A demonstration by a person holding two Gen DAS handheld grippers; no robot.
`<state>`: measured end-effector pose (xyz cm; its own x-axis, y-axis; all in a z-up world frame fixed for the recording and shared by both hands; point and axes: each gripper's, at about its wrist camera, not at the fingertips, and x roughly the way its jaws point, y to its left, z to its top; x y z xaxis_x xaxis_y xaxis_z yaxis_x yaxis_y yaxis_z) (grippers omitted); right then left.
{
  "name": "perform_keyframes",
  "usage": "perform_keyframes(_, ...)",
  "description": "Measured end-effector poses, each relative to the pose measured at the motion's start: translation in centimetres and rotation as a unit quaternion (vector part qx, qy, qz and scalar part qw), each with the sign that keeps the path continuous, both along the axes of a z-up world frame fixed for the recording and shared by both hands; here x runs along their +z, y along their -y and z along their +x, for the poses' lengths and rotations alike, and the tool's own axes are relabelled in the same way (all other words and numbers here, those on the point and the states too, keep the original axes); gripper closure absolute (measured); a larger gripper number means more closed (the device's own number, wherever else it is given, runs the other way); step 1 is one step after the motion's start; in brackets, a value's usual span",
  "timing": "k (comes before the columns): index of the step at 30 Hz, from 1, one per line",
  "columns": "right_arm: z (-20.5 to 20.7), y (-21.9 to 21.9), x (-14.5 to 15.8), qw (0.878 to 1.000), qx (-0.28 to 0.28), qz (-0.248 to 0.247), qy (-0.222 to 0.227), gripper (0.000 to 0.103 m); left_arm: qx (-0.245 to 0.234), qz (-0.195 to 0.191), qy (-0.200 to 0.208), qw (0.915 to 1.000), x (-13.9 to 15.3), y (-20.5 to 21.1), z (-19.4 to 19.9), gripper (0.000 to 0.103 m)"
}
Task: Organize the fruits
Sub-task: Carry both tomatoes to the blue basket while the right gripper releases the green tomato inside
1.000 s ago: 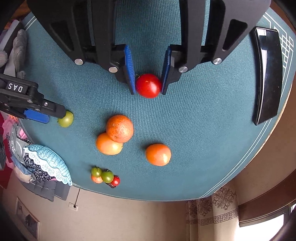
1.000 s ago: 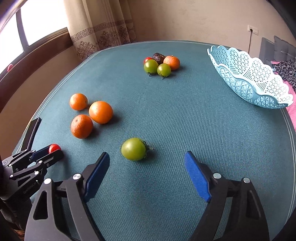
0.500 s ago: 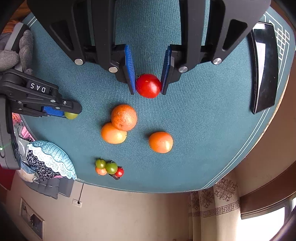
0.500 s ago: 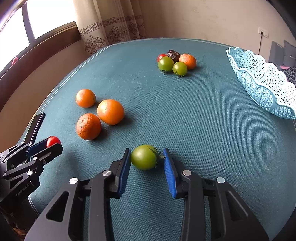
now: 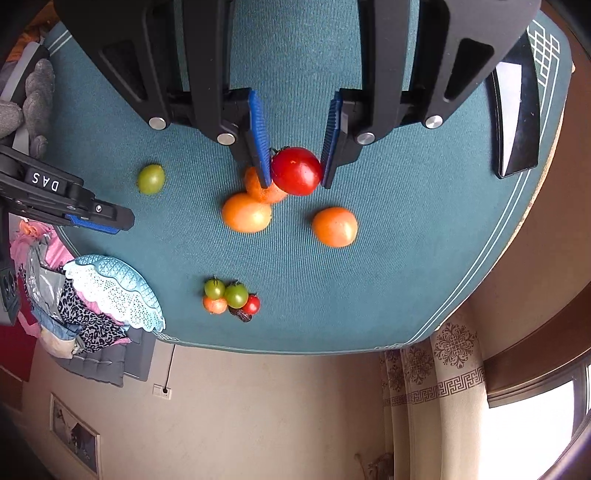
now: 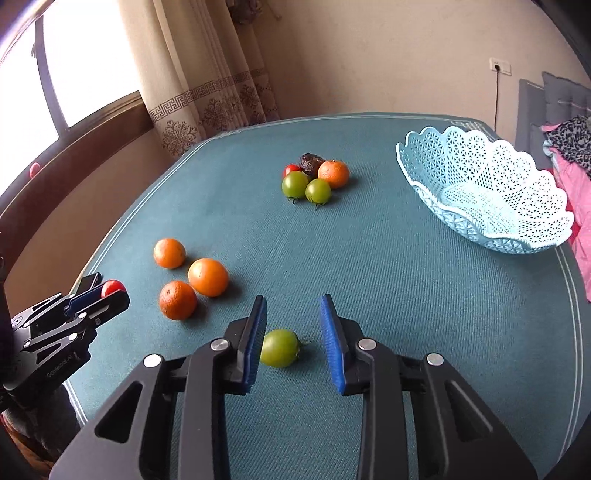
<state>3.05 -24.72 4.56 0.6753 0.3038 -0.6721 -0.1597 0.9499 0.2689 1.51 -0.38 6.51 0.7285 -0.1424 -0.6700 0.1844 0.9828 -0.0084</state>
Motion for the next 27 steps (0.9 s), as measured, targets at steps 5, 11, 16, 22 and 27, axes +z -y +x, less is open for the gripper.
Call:
perform_keyframes(5,0.1,-1.0,-2.2,0.999,0.017,0.009,-0.035,0.053,0.006,0.003,-0.003,1.0,0.1,0.0,0.2,0.075)
perform_keyframes(11,0.6,-2.8,-4.0,0.998,0.023,-0.03,-0.049,0.062,0.009,0.0,0.002,1.0,0.5,-0.2,0.1,0.075)
perform_keyframes(16,0.5,-3.0,-3.9,0.998,0.019,-0.054,-0.041,0.073,0.009,-0.006,0.01,0.9999,1.1,-0.3,0.3,0.075)
perform_keyframes(22,0.1,-1.0,-1.7,1.0,-0.001,-0.023,-0.014,0.073,0.002,-0.009,0.022,0.9997,2.5,0.5,0.7,0.075)
perform_keyframes(27,-0.3,3.1,1.8,0.998,-0.05,0.003,0.032,0.073,-0.016,-0.01,0.035,0.9992,4.1,2.4,1.5,0.075)
